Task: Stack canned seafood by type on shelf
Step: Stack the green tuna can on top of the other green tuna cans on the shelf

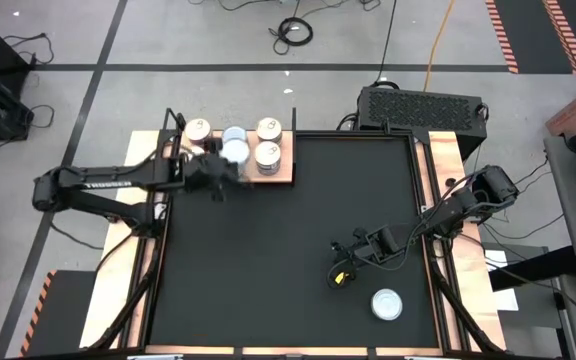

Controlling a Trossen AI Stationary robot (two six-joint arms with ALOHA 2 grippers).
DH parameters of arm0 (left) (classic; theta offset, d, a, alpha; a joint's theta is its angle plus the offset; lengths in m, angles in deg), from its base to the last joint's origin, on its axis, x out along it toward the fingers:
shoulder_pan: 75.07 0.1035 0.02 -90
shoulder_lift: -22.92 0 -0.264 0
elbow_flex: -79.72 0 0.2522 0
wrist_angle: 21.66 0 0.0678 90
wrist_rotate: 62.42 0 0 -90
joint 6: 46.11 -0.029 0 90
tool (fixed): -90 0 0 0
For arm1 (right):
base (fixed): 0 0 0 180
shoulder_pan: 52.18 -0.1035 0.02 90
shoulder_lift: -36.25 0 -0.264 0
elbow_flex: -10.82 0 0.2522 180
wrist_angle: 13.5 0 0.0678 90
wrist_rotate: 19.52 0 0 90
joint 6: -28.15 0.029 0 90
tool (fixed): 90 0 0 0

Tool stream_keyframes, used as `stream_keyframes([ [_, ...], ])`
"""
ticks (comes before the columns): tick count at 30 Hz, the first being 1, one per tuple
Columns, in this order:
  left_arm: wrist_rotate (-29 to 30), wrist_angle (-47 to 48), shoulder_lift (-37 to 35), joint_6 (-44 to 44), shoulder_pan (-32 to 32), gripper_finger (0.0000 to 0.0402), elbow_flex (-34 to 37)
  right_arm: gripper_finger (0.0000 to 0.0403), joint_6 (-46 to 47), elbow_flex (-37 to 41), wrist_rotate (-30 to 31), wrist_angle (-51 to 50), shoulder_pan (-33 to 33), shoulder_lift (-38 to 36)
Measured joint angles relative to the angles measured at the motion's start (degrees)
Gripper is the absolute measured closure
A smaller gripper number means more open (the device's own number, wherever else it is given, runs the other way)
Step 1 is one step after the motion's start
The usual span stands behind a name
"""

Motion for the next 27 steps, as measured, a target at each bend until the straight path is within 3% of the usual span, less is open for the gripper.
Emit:
stream_keyframes([
  [6,-9.29,-3.23,1.56,-5.11,13.62,0.0402,0.04,0.0403,-0.46,0.0,0.0,0.01,0.0,0.0],
  [12,-16.66,-6.33,5.93,-6.65,23.05,0.0402,0.03,0.0403,-1.64,0.0,0.02,0.03,0.29,0.0],
  [18,-17.59,-10.63,11.71,-7.86,27.23,0.0402,0.04,0.0403,-2.93,0.0,0.02,0.03,1.12,0.0],
  [27,-17.65,-12.03,13.01,-8.27,28.29,0.0402,0.04,0.0403,-4.33,0.0,0.0,0.01,1.2,0.0],
])
